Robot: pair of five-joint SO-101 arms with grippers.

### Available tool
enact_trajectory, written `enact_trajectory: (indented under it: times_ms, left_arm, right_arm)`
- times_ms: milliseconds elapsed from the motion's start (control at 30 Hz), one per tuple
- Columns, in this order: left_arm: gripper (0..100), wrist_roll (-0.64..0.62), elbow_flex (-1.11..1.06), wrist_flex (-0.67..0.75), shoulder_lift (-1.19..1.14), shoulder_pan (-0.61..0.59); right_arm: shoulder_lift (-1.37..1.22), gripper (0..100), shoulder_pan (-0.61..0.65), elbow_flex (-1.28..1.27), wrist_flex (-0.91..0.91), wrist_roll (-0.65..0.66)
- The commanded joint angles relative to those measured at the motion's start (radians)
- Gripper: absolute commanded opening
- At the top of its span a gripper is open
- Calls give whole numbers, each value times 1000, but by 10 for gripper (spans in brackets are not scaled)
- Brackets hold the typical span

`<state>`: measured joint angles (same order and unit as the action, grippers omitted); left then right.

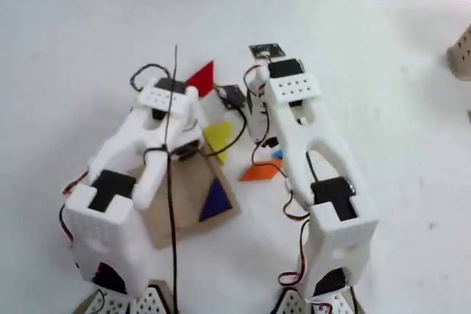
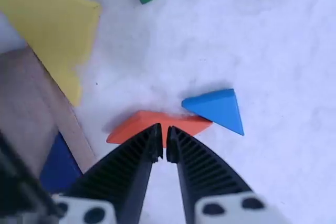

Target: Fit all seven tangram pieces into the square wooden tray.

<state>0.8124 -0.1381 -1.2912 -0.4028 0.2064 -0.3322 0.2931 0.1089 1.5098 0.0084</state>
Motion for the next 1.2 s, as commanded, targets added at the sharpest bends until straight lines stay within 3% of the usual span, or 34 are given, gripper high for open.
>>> enact_trajectory:
  times_ms: [0, 233, 400, 567, 833, 1000, 1167]
  left_arm:
    - [38, 9, 2, -20, 2, 68]
    - [42, 8, 37, -20, 4, 145]
    - [46, -103, 91, -23, 4, 220]
    - [128, -166, 120, -58, 4, 271]
    - [341, -315, 176, -123, 120, 237]
    - [346, -324, 172, -219, 337, 234]
    - [289, -468, 103, -238, 549, 107]
  right_arm:
    - [59, 18, -42, 9, -10, 3]
    - [62, 18, -111, 12, -24, -63]
    - [62, 18, -157, 35, -18, -106]
    - [62, 18, -188, 44, -18, -104]
    - [62, 18, -185, 43, -18, -104]
    - [62, 18, -185, 43, -18, -104]
    - [62, 18, -179, 43, 7, -104]
